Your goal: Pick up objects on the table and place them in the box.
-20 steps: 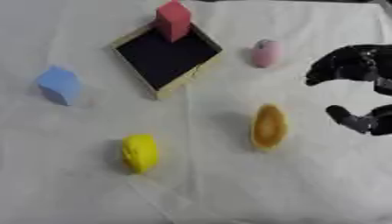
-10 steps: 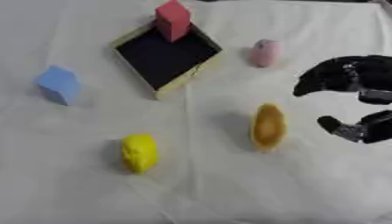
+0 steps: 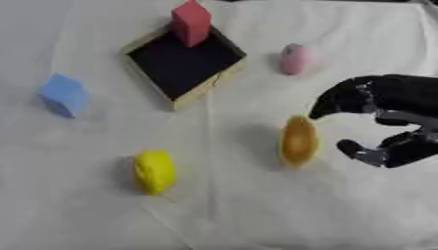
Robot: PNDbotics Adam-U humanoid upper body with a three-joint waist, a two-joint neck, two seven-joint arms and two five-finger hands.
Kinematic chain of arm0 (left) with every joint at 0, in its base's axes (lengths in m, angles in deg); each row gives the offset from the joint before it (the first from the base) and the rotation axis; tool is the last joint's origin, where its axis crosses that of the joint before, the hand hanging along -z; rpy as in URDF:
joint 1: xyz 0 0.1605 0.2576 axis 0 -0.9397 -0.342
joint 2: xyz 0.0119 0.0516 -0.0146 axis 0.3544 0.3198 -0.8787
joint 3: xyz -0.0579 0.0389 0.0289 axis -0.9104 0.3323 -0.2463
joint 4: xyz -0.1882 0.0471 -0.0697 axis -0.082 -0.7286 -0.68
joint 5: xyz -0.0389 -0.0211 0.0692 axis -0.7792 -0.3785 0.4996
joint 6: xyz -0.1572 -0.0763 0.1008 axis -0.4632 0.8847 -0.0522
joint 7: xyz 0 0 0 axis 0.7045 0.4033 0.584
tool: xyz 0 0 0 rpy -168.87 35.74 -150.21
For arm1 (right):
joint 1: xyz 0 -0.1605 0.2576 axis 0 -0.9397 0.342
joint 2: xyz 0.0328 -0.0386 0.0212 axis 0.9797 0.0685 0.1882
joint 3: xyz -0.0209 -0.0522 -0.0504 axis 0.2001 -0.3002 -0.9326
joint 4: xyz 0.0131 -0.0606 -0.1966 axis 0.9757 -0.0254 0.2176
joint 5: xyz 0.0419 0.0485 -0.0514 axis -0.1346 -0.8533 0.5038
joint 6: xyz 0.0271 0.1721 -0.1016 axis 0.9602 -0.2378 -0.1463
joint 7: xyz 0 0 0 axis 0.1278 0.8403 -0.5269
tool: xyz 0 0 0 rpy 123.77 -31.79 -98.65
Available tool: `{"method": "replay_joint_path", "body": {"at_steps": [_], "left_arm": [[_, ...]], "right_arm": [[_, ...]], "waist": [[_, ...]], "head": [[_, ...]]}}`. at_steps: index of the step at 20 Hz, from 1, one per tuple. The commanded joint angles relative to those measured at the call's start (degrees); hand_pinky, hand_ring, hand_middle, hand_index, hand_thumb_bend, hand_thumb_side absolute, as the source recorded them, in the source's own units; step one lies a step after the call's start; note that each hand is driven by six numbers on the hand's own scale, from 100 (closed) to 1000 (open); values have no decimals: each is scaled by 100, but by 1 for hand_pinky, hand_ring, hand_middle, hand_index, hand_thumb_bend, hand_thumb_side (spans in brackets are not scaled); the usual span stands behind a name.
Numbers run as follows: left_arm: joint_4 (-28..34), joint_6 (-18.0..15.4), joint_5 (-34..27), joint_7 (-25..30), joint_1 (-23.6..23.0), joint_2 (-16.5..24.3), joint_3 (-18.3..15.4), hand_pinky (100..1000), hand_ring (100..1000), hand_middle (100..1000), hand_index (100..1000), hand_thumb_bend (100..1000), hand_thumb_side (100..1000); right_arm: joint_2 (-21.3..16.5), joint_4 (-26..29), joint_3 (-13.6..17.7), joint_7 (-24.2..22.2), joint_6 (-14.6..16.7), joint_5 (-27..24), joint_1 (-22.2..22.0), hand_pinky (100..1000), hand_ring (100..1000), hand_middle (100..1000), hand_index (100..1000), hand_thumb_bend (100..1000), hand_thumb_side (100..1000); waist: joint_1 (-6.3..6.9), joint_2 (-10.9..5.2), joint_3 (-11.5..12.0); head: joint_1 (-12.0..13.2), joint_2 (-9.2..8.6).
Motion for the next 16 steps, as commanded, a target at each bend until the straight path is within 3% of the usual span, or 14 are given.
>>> {"method": "replay_joint_path", "body": {"at_steps": [1,2,8,16], "left_arm": [[83,3,-26,35,59,151,-9,674,640,597,747,100,603],[83,5,-30,39,62,148,-7,674,640,597,747,100,603],[83,18,-48,61,67,126,2,674,644,598,747,100,604],[83,35,-69,90,72,109,11,675,647,598,747,100,604]], "right_arm": [[-29,80,-27,-105,-134,83,102,897,883,811,898,100,183],[-8,80,-41,-132,-164,111,116,899,887,817,907,112,183],[120,80,-100,-274,-206,461,176,909,902,838,915,379,121],[279,80,-211,-288,-327,748,277,905,896,834,911,419,115]], "waist": [[3,9,12],[4,16,14],[8,48,28],[7,67,40]], "head": [[-4,-23],[-3,-26],[7,-44],[16,-77]]}}
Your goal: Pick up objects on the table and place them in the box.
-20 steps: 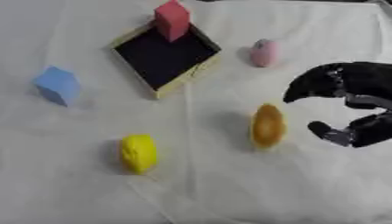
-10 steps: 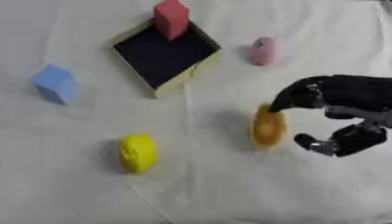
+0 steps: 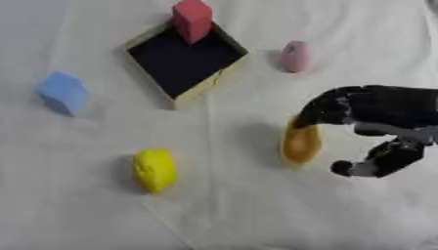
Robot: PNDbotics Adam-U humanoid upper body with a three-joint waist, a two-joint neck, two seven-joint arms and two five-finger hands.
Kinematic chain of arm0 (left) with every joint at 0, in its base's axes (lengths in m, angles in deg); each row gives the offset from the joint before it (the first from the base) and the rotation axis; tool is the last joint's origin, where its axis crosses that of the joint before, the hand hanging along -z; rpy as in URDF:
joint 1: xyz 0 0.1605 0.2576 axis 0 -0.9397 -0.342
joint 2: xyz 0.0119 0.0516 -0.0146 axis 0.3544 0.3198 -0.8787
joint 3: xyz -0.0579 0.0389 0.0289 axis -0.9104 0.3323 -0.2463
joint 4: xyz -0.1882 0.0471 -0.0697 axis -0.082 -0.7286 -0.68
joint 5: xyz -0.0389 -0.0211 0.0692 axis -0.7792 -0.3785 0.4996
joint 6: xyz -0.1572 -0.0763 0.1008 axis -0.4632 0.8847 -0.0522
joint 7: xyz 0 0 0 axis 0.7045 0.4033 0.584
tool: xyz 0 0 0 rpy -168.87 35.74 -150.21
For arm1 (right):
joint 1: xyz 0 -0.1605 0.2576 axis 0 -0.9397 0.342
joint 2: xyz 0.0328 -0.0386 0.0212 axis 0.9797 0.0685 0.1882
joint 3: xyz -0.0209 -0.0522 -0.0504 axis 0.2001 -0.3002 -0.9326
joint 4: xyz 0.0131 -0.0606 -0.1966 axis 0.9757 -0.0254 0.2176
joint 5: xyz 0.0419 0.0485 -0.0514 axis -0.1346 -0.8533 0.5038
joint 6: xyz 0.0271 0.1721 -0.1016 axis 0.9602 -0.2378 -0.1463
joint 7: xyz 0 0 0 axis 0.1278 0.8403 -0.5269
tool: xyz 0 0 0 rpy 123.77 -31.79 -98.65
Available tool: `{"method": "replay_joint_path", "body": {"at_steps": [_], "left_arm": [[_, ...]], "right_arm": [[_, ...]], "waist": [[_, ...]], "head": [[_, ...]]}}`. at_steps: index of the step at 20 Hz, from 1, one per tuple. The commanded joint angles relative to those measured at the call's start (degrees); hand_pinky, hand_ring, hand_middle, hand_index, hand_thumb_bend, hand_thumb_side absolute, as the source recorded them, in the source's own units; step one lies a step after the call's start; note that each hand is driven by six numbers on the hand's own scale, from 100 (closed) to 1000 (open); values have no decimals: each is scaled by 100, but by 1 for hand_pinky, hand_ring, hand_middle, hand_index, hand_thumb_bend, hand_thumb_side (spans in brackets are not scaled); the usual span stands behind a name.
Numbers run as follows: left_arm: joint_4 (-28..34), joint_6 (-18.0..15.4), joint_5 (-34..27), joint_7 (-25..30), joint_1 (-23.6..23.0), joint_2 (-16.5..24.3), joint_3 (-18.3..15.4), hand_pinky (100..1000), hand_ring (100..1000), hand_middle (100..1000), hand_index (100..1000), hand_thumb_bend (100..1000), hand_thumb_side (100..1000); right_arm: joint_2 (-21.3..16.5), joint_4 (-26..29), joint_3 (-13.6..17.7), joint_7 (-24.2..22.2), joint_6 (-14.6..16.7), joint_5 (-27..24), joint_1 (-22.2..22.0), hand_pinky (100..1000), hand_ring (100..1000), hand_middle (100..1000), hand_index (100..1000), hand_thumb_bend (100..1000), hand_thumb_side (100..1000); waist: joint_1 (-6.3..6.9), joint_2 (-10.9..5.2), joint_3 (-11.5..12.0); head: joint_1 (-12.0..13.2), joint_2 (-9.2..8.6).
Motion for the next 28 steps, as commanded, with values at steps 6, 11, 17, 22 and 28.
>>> {"method": "replay_joint_path", "body": {"at_steps": [6,11,17,22,28], "left_arm": [[83,9,-34,36,54,90,-24,674,647,598,747,100,605],[83,18,-42,47,71,72,-20,674,648,598,747,100,606],[83,23,-46,63,87,50,-12,674,648,598,746,100,607],[83,24,-47,68,100,33,-12,674,649,598,747,100,607],[83,22,-48,68,118,19,-8,674,650,598,748,100,607]], "right_arm": [[12,80,7,26,-247,84,91,904,890,817,901,347,101],[82,80,12,9,-427,30,96,902,887,810,900,335,106],[145,80,4,-41,-542,81,114,901,889,808,899,352,119],[158,80,-2,-205,-593,234,95,900,898,823,928,426,152],[160,80,32,-234,-704,379,53,896,894,815,916,435,224]], "waist": [[13,50,28],[24,113,39],[39,190,59],[47,247,84],[62,308,109]], "head": [[14,-111],[7,-156],[-2,-213],[-11,-244],[-12,-287]]}}
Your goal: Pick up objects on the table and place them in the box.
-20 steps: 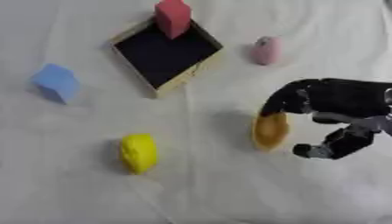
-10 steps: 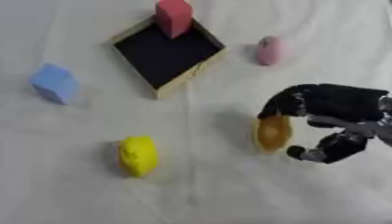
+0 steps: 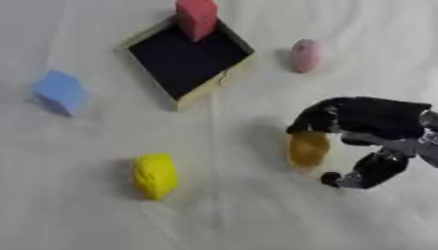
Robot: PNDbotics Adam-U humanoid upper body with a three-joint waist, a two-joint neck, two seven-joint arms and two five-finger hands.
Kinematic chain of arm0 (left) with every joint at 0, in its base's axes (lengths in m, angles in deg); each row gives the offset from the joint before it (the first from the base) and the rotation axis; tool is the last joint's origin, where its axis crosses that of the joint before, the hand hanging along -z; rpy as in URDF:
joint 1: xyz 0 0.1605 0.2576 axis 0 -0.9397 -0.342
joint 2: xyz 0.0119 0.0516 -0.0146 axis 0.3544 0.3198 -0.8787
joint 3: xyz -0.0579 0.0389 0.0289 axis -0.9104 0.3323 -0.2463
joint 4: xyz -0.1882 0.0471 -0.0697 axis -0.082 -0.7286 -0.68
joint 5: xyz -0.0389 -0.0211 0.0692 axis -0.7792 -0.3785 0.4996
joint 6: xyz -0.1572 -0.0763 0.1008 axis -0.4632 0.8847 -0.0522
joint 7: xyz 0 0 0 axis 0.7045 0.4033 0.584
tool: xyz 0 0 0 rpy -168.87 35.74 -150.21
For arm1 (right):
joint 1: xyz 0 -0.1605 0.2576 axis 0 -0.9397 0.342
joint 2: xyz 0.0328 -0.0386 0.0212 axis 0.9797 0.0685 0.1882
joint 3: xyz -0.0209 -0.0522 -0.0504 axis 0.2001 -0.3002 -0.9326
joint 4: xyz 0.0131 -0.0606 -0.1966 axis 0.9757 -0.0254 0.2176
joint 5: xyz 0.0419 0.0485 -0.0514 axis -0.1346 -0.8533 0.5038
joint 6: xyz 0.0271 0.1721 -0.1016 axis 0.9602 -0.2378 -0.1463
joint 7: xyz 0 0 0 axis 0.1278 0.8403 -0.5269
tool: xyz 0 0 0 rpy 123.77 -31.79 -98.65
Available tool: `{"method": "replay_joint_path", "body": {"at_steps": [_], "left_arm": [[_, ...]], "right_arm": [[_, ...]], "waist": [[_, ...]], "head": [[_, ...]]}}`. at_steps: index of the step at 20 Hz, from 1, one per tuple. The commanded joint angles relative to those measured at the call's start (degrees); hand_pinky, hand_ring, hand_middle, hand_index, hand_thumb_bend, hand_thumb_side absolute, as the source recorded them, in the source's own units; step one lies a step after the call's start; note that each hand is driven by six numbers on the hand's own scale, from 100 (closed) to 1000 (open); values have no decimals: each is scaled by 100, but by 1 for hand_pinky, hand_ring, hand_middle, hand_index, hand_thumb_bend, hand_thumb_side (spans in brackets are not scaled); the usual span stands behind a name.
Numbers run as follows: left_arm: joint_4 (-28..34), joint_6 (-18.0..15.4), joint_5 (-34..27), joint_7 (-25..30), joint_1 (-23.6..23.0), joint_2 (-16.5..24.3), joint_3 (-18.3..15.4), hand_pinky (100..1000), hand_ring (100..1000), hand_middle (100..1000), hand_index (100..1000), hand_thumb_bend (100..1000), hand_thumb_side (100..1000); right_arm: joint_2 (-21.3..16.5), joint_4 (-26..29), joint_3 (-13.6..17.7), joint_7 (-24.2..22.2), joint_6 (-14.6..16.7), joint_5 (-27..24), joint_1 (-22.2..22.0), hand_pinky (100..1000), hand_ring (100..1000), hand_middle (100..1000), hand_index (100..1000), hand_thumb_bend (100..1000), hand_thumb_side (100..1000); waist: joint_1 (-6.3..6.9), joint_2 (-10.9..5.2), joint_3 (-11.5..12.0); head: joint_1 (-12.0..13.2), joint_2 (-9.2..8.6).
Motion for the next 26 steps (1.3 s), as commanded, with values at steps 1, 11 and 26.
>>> {"method": "replay_joint_path", "body": {"at_steps": [1,11,26], "left_arm": [[83,-10,-39,19,68,76,-9,674,650,598,748,100,606],[83,-10,-47,35,95,55,4,675,653,599,750,100,607],[83,16,-68,46,94,32,0,677,655,601,754,100,607]], "right_arm": [[-115,80,66,-3,-58,95,17,896,891,813,913,436,228],[-56,80,61,295,-462,-175,52,886,846,758,852,122,254],[-1,80,122,1153,-400,-185,101,836,675,453,569,100,215]], "waist": [[64,-9,6],[92,49,26],[71,16,21]], "head": [[-11,-93],[-2,-162],[26,-184]]}}
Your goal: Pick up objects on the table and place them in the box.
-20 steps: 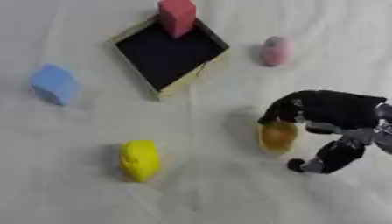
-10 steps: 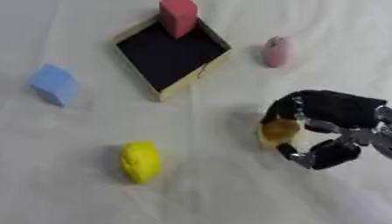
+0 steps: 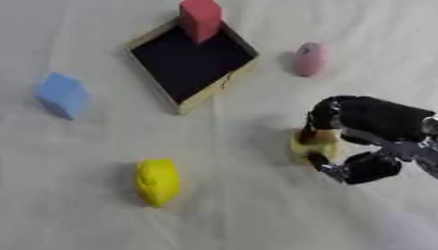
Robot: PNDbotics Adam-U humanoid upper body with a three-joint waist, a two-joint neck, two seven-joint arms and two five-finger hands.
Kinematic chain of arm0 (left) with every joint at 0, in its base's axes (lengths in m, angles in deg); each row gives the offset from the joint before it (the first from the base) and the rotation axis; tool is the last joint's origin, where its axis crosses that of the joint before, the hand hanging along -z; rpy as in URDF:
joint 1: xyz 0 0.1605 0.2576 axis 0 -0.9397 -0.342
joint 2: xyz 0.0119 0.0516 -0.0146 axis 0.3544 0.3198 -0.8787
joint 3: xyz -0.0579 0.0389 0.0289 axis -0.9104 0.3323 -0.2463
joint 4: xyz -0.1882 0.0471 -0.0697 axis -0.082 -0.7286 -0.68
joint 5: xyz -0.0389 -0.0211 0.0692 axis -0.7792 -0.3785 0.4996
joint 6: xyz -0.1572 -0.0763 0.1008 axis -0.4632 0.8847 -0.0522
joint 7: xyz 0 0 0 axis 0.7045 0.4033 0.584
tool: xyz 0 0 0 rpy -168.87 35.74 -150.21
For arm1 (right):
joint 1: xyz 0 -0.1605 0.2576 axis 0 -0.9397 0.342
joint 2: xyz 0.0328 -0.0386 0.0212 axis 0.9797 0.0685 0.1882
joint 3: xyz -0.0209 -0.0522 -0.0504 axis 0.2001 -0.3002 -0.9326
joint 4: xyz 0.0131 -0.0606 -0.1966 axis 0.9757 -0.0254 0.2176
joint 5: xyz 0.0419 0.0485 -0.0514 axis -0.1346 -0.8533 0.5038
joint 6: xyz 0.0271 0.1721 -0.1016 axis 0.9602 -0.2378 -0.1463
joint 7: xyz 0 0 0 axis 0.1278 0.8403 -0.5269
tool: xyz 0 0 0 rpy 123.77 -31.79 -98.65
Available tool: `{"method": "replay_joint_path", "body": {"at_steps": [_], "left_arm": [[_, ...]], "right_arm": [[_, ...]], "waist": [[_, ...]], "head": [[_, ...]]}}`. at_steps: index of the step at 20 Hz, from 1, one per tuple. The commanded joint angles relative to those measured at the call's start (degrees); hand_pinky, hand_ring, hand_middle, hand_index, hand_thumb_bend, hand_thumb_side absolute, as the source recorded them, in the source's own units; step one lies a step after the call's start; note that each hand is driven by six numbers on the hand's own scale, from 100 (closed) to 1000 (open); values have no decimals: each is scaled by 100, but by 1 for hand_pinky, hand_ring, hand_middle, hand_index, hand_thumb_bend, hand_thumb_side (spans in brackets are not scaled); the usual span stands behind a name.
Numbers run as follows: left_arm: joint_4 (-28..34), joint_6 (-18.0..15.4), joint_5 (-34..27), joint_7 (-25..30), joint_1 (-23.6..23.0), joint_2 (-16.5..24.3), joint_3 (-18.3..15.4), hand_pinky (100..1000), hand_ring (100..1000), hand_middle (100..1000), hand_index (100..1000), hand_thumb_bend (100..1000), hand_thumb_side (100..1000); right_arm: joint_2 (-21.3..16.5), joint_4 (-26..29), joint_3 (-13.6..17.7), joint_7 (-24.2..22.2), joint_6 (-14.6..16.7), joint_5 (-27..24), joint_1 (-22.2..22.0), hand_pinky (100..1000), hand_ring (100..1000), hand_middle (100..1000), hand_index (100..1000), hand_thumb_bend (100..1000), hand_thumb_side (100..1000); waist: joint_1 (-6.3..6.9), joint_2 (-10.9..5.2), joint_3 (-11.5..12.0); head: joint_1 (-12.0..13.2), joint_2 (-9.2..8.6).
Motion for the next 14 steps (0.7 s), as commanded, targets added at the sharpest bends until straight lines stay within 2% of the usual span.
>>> {"method": "replay_joint_path", "body": {"at_steps": [1,6,14], "left_arm": [[83,12,-32,12,49,81,-31,677,655,601,755,100,607],[83,16,-44,20,41,73,-36,677,656,601,756,100,607],[83,20,-68,24,14,82,-48,678,658,603,756,100,606]], "right_arm": [[-96,80,108,297,-5,6,65,828,658,437,554,100,213],[-104,80,133,620,159,-45,61,816,622,422,546,100,199],[-197,80,383,733,667,-323,34,820,623,418,546,100,171]], "waist": [[69,-69,-11],[63,-98,-15],[32,-188,-51]], "head": [[8,-62],[17,-48],[44,-12]]}}
